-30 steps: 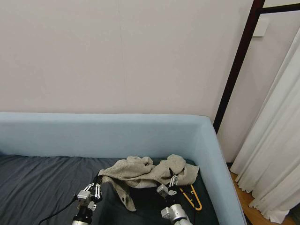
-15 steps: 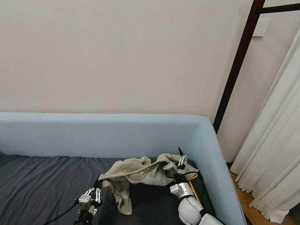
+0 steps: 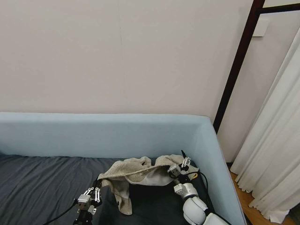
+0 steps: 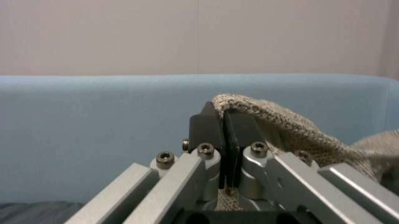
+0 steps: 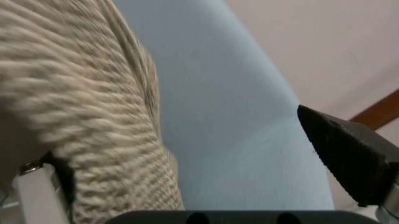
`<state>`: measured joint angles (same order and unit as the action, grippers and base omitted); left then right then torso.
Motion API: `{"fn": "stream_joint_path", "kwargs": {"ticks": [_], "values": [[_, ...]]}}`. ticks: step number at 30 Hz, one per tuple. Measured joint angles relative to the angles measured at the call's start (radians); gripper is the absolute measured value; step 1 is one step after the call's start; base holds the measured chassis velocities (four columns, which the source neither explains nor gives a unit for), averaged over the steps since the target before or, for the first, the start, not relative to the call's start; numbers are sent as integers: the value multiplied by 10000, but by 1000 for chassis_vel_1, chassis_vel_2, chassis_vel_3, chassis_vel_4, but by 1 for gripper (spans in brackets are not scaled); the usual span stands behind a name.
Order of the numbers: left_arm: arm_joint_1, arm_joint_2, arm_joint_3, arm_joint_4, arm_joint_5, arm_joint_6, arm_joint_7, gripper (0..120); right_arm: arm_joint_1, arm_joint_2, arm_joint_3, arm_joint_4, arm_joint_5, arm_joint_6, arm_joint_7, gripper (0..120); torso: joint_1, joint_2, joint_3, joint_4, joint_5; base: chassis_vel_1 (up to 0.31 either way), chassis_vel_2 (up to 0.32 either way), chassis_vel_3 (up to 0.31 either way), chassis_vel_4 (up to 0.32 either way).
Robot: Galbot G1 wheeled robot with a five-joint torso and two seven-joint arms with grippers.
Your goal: Pick up the clothes from the sofa and hang them on the clothes hanger.
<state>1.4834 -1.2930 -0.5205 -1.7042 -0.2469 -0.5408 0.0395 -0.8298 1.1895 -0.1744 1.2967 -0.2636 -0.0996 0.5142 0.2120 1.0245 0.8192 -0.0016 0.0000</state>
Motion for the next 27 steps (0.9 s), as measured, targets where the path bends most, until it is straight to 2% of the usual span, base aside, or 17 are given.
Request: {"fn": "stream_joint_path", "kwargs": {"ticks": [6,12,20,23,27], "values": [[55,0,-109,-174,-41,0,-45,0,46,-5,150,-591,26,-426,107,100,0,-1,0,0,0,0,0,0,0],[36,18,-213,-191,-65,0,-116,0,-69,-238,340,-580,-54,-499,146,100,0,0,0,0,-1,0,0,0,0],[-6,10,-195,-180,-69,-1,-148,0,-551,-418,541,-202,-407,95,200,100,0,0,0,0,0,0,0,0,0],[-8,9,-185,-168,-69,-3,-153,0,-749,-457,618,-52,-937,457,232,95,0,0,0,0,0,0,0,0,0],[-6,18,-194,-146,-70,-7,-154,0,-928,-499,577,186,-1322,718,277,78,0,0,0,0,-1,0,0,0,0]]}}
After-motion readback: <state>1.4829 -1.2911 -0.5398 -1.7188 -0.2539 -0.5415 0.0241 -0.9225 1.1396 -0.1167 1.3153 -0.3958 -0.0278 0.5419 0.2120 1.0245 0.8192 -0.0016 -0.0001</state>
